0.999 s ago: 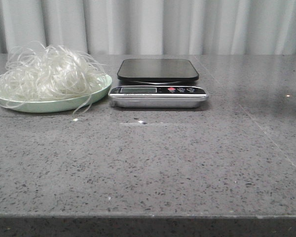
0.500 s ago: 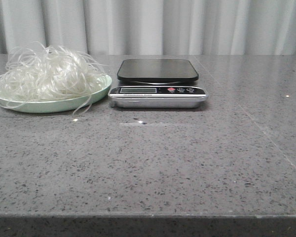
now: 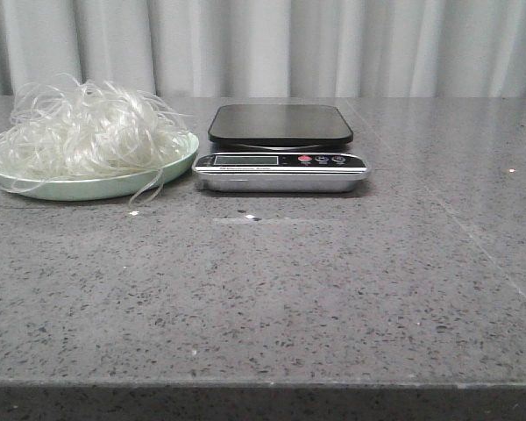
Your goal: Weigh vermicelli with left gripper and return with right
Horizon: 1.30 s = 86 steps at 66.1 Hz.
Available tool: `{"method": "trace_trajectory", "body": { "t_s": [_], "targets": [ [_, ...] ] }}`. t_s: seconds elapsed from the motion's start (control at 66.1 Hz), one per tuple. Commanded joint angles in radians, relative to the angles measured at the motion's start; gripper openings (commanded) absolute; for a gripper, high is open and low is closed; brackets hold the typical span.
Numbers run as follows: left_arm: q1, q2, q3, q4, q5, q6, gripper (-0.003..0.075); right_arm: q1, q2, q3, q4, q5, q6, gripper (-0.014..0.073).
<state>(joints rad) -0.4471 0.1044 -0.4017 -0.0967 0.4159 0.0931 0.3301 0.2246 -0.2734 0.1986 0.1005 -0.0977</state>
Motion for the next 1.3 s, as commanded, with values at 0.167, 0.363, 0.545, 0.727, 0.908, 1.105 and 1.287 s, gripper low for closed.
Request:
{"method": "trace_trajectory", "body": {
  "t_s": [0.167,0.363,0.545,0.727,0.908,1.105,1.287],
  "targets": [
    [0.001,0.012,-0.024,-0.006,-0.076,-0.01,0.0127,-0.003,0.008,-0.026,0.001,-0.084,-0.014,0.0157],
    [0.001,0.012,-0.024,-0.006,-0.076,-0.01,0.0127,-0.003,0.008,-0.026,0.001,-0.084,-0.014,0.0157],
    [0.001,0.014,-0.024,-0.006,-0.076,-0.01,0.0127,-0.003,0.008,-0.026,0.001,-0.084,-0.014,0.0157],
    [0.052,0.009,0.016,0.05,-0.092,-0.01,0.0127,-0.003,0.008,-0.026,0.001,-0.083,-0.014,0.0157],
    [0.234,-0.032,0.131,0.044,-0.214,-0.01,0.0127,-0.003,0.008,-0.026,0.001,-0.082,-0.014,0.0157],
    [0.41,-0.092,0.284,0.04,-0.346,-0.012,0.0127,-0.003,0.008,-0.026,0.001,-0.082,-0.014,0.0157],
    [0.467,-0.132,0.398,0.04,-0.443,-0.014,0.0127,-0.003,0.008,-0.026,0.001,-0.082,-0.014,0.0157]
  ]
}}
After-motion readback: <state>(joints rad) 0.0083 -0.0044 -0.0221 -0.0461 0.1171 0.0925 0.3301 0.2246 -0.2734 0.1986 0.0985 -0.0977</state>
